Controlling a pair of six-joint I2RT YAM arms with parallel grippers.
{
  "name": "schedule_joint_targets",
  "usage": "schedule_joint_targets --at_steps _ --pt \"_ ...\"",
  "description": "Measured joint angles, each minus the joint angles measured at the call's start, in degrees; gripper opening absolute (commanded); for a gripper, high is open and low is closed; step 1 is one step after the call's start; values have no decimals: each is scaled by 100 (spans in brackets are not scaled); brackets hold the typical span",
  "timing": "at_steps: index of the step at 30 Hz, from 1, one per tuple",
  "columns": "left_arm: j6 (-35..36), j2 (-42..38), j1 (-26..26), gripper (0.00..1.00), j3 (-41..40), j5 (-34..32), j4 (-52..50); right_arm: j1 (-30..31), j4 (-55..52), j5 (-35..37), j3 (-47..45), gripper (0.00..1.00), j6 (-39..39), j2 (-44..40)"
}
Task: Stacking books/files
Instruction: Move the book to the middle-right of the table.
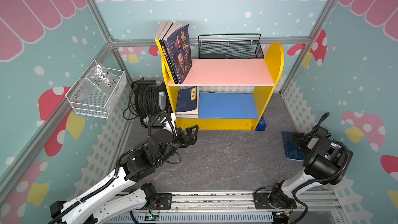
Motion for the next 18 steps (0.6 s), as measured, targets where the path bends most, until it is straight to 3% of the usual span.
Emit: schedule_joint_targets --at_steps 6,12,18 --pt "-13 -66 0 100 -72 -114 -9 46 188 -507 0 96 -105 92" --pt "-50 -247 0 99 -221 -216 -28 629 181 -671 33 91 -125 120" --pt "-76 -605 0 99 -304 -295 -205 1296 -282 -284 741 87 -321 608"
